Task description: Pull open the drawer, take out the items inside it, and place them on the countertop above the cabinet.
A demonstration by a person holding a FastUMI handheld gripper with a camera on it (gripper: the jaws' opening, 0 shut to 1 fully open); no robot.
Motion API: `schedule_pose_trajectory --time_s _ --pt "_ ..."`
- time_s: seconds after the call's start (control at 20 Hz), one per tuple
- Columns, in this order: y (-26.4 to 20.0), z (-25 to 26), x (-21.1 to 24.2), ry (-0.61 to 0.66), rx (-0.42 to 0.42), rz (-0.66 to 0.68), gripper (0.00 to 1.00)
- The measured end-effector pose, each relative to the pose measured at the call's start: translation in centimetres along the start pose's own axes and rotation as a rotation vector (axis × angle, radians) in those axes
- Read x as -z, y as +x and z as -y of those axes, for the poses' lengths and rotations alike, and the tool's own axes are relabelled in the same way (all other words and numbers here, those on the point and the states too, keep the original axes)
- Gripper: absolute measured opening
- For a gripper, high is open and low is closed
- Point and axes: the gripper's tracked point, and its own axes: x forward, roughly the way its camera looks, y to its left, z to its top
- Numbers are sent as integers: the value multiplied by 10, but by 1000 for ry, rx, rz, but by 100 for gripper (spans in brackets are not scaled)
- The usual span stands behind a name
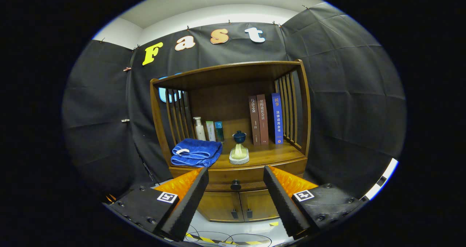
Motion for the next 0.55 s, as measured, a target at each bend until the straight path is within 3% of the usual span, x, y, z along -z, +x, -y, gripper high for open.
schedule_pose_trajectory --time_s 0.55 --pt "-4 -5 -11 -33 -5 -2 99"
